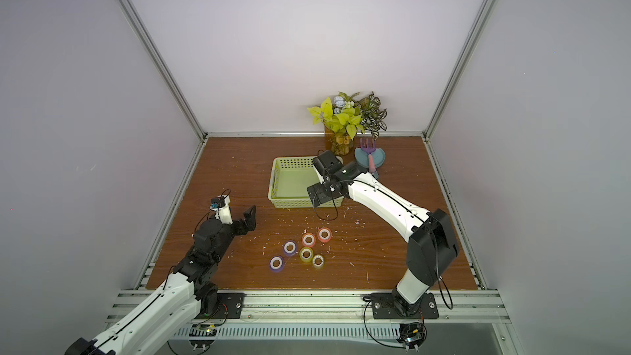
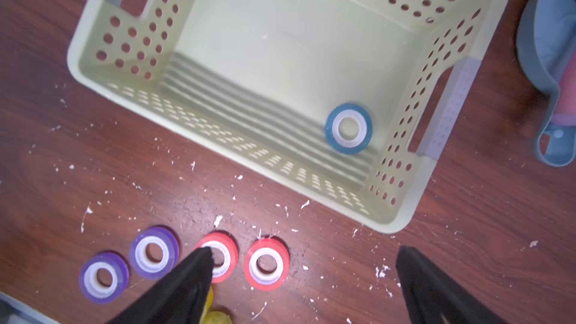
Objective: Put the transparent tape into the storage box
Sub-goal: Pick up the tape from the center of the board.
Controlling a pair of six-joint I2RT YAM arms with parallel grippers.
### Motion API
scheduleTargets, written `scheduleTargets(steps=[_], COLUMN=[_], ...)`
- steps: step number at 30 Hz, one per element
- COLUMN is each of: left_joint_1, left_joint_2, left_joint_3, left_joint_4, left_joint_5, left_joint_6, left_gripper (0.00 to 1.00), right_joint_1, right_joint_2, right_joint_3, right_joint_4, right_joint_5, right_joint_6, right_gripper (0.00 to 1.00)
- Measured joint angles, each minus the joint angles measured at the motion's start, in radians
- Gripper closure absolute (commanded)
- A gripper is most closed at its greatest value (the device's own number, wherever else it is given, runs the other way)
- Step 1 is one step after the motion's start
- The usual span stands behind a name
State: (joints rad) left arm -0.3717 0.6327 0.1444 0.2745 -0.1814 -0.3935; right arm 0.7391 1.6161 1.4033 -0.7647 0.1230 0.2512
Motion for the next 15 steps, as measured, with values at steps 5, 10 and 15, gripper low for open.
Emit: scheduleTargets(steps=[5, 10, 15], left_joint_1=[0.000, 0.000, 0.000], left_joint_2=[0.000, 0.000, 0.000], left_joint_3=[0.000, 0.000, 0.000], left_joint_4=[0.000, 0.000, 0.000], left_joint_5=[-0.001, -0.003, -0.005], left_joint_6=[0.000, 0.000, 0.000], left_gripper=[0.00, 0.00, 0.00], right_joint_1=[0.076, 0.149, 0.211], right_joint_2=[-0.074, -0.131, -0.140], right_joint_3=[-0.120, -0.214, -0.272], right_joint_4=[0.002, 0.006, 0.025], right_joint_5=[0.001, -0.011, -0.039], right_joint_6=[0.037, 0.080, 0.117], right_gripper=[0.02, 0.03, 0.06])
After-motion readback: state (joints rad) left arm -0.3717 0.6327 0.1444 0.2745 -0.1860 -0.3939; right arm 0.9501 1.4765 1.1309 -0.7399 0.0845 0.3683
